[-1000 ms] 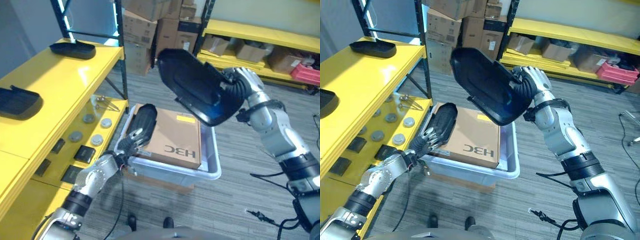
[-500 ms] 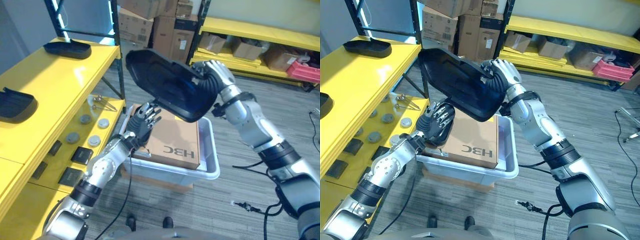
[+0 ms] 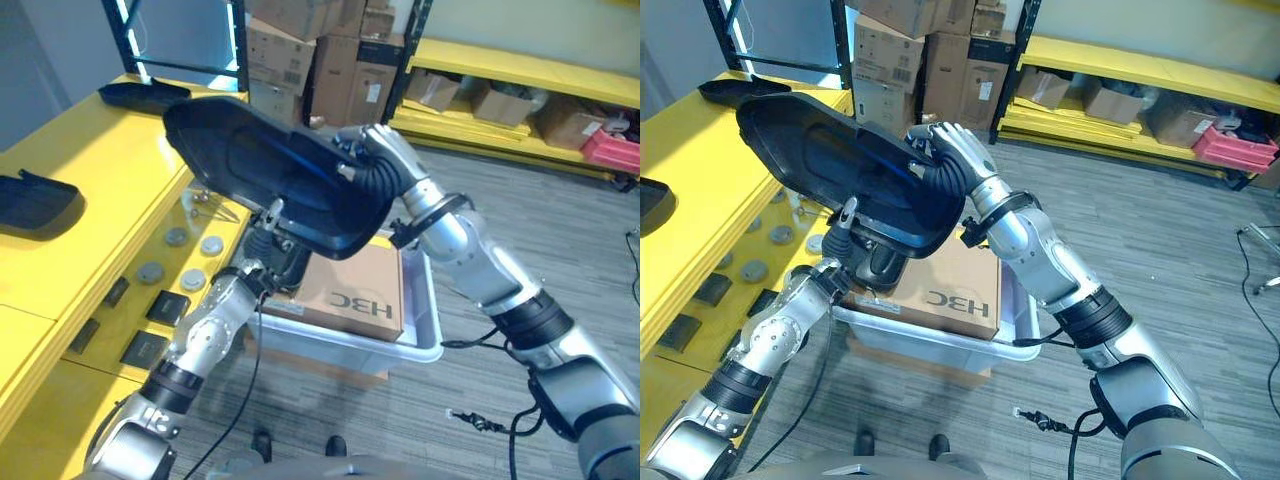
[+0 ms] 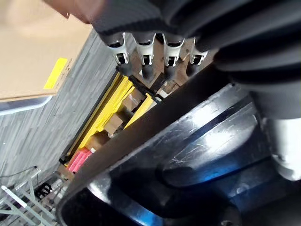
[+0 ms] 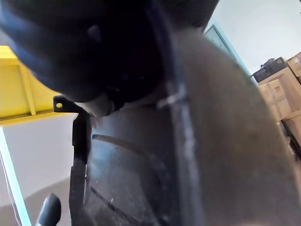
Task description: Move parts from the plastic box to the shelf.
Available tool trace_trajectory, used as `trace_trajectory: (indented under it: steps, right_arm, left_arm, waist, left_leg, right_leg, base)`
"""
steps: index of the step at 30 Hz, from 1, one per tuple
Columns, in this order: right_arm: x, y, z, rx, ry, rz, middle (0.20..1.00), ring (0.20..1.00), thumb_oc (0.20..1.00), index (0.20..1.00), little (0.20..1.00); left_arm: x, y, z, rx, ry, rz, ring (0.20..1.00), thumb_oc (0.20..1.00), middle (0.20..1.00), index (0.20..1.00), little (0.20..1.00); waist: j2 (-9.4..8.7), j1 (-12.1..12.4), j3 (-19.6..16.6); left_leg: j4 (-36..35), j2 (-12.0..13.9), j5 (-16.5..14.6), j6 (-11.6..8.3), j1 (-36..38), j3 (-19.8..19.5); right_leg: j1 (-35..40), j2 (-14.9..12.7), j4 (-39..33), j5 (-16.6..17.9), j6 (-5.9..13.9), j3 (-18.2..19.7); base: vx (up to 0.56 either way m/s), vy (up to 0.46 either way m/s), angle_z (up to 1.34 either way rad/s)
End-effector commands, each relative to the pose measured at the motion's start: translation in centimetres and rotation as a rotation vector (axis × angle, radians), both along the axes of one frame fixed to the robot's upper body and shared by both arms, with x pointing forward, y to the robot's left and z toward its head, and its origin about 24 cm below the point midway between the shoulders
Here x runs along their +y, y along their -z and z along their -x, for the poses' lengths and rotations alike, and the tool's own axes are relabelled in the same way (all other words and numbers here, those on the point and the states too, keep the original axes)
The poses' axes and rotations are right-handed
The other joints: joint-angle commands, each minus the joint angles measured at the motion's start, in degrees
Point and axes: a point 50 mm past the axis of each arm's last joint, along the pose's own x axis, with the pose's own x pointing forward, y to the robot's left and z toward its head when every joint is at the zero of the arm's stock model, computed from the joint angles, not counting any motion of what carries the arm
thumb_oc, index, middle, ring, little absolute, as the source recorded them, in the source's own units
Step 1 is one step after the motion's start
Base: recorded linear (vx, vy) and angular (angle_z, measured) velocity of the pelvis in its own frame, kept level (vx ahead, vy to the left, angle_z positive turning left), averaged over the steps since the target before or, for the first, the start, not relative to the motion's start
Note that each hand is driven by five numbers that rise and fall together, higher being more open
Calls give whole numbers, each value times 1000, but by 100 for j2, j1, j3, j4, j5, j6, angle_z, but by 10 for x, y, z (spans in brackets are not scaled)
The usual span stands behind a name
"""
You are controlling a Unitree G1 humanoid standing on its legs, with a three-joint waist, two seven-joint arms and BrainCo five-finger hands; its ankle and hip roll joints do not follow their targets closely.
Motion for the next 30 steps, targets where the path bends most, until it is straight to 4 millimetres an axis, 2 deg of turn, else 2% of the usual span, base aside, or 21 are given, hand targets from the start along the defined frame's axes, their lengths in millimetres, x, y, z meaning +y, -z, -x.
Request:
trace_trajectory:
  steps: [1,2,3,4,10,13,14,15,16,21,22,23,24,30]
  right_arm:
    - [24,-20,23,-22,-234,-84,200,200,200,200,200]
    - [25,-18,23,-1,-246,-98,200,200,200,200,200]
    - [27,-14,23,34,-263,-117,200,200,200,200,200]
    - [29,-11,24,55,-273,-129,200,200,200,200,200]
    - [39,8,30,169,-361,-197,200,200,200,200,200]
    - [50,17,39,281,-507,-223,200,200,200,200,200]
    - [57,20,45,336,-610,-224,200,200,200,200,200]
    - [57,20,45,337,-612,-224,200,200,200,200,200]
    - [68,28,58,442,-778,-268,200,200,200,200,200]
    - [77,39,65,532,-874,-337,200,200,200,200,200]
    - [78,39,67,530,-894,-367,282,282,282,282,282]
    - [79,41,68,543,-904,-389,846,846,846,846,846]
    - [79,42,69,553,-910,-395,1000,1000,1000,1000,1000]
    - [69,62,64,738,-867,-748,1000,1000,1000,1000,1000]
  left_arm:
    - [-14,-26,-17,-130,-35,3,1000,1000,1000,1000,1000]
    - [-12,-27,-17,-137,-48,10,1000,1000,1000,1000,1000]
    - [-11,-30,-17,-156,-62,16,332,332,332,332,332]
    - [-10,-33,-17,-181,-73,23,200,200,200,200,200]
    - [-10,-50,-13,-321,-95,25,200,200,200,200,200]
    - [-2,-67,-9,-451,-156,85,200,200,200,200,200]
    - [1,-73,-7,-488,-168,118,200,200,200,200,200]
    - [1,-73,-6,-488,-169,118,200,200,200,200,200]
    - [2,-78,-1,-558,-182,139,200,200,200,200,200]
    - [5,-75,3,-588,-223,96,200,200,200,200,200]
    - [7,-75,4,-599,-239,77,200,200,200,200,200]
    - [10,-74,5,-611,-260,54,200,200,200,200,200]
    - [12,-73,5,-615,-270,44,200,200,200,200,200]
    - [55,-61,14,-685,-489,-172,200,200,200,200,200]
  waist:
    - [127,57,-416]
    - [123,61,-420]
    - [124,63,-424]
    - [121,62,-423]
    - [115,56,-410]
    - [107,85,-414]
    - [99,113,-417]
    - [99,110,-415]
    - [63,176,-405]
    - [42,246,-378]
    - [50,265,-373]
    - [59,284,-375]
    - [64,291,-376]
    - [148,464,-353]
  left_leg:
    - [-48,435,-107,-349,245,-139]
    - [-48,432,-101,-351,231,-144]
    - [-48,440,-154,-362,260,-148]
    - [-48,440,-148,-364,253,-146]
    - [-48,447,-81,-367,177,-144]
    - [-48,455,-133,-384,177,-176]
    - [-48,452,-128,-389,161,-195]
    - [-48,453,-132,-389,168,-196]
    - [-48,454,-116,-403,151,-249]
    - [-48,466,-82,-405,150,-284]
    - [-48,472,-72,-406,146,-295]
    - [-48,479,-67,-412,137,-314]
    - [-48,483,-63,-416,132,-324]
    - [-48,559,49,-501,33,-475]
  right_leg:
    - [284,-228,112,-112,356,-233]
    - [275,-231,106,-107,359,-238]
    - [312,-222,87,-141,367,-242]
    - [309,-221,82,-134,367,-244]
    - [240,-231,72,-70,361,-241]
    - [267,-224,54,-117,364,-260]
    - [265,-223,48,-119,356,-268]
    - [272,-222,48,-123,356,-270]
    - [279,-221,47,-115,345,-314]
    - [284,-218,61,-102,324,-367]
    - [288,-213,57,-105,316,-373]
    - [288,-206,50,-105,307,-378]
    - [288,-205,48,-107,306,-384]
    - [287,-195,22,-133,264,-516]
  base:
    - [0,0,0]
    - [0,0,0]
    - [0,0,0]
    - [0,0,0]
    - [-29,-5,0]
    - [0,0,0]
    - [0,0,0]
    - [-12,-83,0]
    - [-7,-80,1]
    - [-7,-90,3]
    - [-17,-83,2]
    - [-15,-72,2]
    - [-20,-107,1]
    - [-7,-97,6]
